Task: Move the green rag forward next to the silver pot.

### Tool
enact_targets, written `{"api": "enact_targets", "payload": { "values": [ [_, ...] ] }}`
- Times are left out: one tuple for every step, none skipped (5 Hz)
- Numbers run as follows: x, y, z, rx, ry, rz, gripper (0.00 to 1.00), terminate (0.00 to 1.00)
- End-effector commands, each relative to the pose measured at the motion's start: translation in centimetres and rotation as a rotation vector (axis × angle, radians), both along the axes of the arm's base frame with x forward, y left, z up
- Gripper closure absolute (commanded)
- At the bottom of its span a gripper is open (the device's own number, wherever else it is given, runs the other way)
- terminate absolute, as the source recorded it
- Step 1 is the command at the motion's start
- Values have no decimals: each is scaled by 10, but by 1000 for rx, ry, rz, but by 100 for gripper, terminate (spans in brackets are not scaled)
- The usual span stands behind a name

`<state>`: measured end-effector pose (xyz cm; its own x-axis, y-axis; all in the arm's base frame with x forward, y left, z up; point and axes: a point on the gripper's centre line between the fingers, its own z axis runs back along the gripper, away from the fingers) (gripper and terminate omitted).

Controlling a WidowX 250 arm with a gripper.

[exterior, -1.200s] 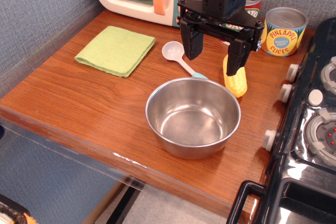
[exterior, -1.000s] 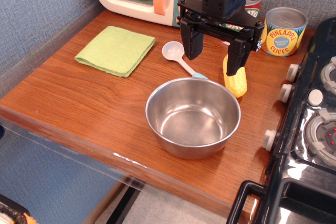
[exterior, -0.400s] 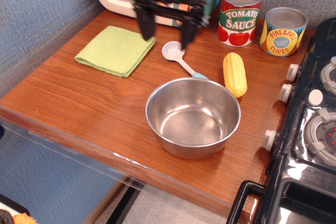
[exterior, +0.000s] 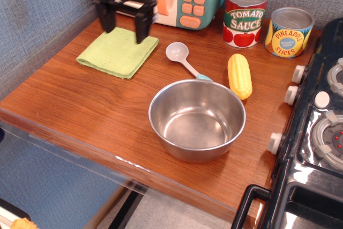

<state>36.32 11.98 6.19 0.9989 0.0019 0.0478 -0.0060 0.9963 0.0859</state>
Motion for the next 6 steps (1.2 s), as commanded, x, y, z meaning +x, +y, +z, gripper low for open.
{"api": "enact_targets", "payload": {
  "values": [
    [23,28,0,-25,-121,-6,0,0],
    [38,11,-8,-64,-143,-71,0,0],
    [46,2,-17,-75,-129,-105,0,0],
    [46,4,-37,-76,-77,-109,0,0],
    [39,5,-53,-86,-20,-96,0,0],
    [23,-2,-58,-128,1,-77,0,0]
  ]
}}
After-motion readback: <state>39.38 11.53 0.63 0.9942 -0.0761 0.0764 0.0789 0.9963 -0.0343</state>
